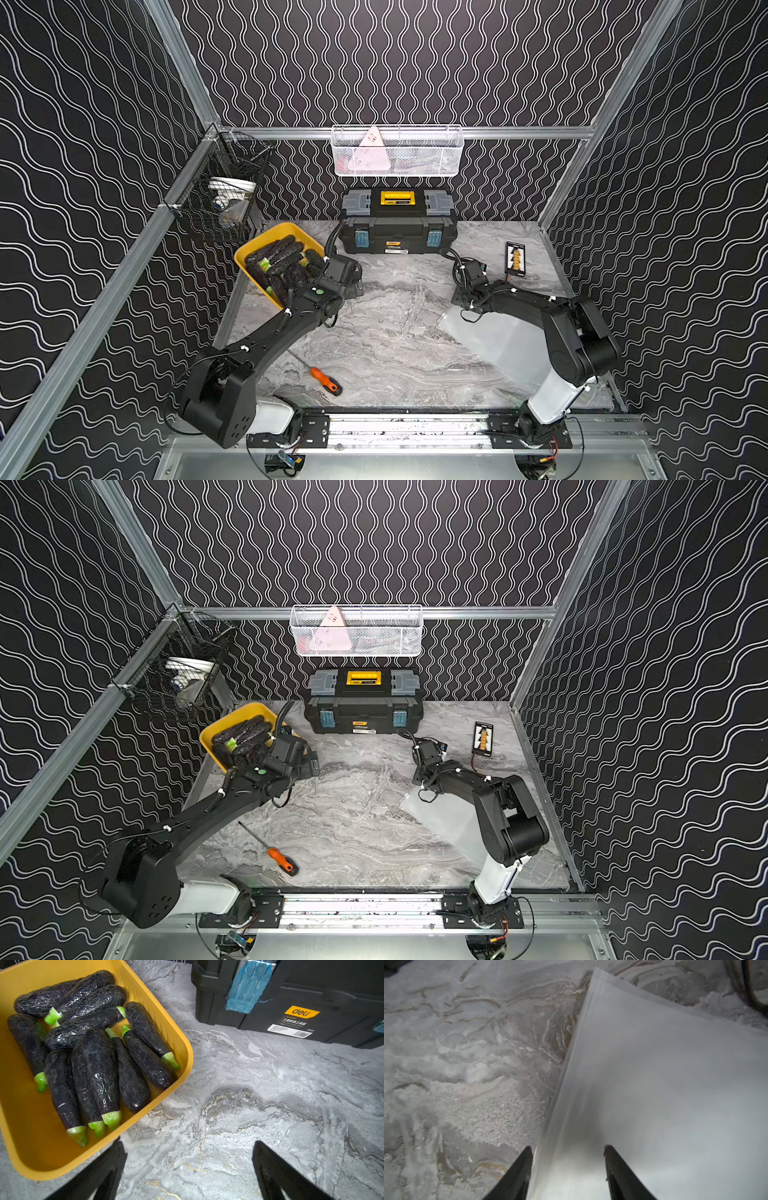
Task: Place the eggplant in a zip-top bag and seal the zipper
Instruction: Open the zipper food storage bag.
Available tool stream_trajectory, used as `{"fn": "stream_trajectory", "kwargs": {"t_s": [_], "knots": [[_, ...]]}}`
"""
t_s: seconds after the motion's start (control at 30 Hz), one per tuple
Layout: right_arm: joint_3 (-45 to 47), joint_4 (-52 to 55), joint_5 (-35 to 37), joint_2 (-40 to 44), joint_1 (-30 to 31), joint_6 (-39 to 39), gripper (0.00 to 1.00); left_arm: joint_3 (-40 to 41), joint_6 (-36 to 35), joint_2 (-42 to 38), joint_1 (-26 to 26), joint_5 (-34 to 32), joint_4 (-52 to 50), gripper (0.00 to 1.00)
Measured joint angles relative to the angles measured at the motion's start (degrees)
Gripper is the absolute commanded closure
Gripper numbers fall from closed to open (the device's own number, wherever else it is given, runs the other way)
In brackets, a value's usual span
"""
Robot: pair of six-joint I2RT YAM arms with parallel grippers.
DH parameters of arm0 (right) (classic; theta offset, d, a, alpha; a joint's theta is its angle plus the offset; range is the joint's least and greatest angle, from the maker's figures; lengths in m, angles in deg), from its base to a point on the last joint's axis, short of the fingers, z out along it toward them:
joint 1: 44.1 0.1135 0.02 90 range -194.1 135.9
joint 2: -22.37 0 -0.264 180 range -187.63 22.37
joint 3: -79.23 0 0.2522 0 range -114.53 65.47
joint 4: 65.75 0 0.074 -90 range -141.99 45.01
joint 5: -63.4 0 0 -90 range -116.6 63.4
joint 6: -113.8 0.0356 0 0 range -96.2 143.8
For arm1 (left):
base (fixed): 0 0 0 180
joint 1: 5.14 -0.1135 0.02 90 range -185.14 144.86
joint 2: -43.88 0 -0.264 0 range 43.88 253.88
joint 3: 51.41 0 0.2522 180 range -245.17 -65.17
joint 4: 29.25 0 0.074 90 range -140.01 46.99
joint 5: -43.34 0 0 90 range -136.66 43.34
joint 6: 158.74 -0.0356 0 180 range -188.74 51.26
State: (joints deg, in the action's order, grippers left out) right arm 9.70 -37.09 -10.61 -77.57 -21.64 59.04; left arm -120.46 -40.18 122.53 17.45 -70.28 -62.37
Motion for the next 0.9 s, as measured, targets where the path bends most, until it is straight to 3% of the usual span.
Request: {"fn": "stream_trajectory", "kwargs": {"t_s": [0.13,0.5,0.7,0.9], "knots": [[0.2,0.3,0.2,-0.5,0.0,0.7,0.54,-0.5,0.1,0.5,0.0,0.1,-0.8,0.01],[1.5,-0.5,-1.2,0.5,0.0,1.6,0.99,-1.1,0.2,0.5,0.1,-0.1,-1.7,0.02],[1.5,-0.3,-3.5,5.1,0.0,0.7,1.00,-2.6,0.2,0.9,0.2,1.8,-3.5,0.04],[1.5,0.2,-8.8,12.1,3.8,-1.6,1.00,-2.9,0.2,1.3,3.1,11.2,-4.0,0.08]]}}
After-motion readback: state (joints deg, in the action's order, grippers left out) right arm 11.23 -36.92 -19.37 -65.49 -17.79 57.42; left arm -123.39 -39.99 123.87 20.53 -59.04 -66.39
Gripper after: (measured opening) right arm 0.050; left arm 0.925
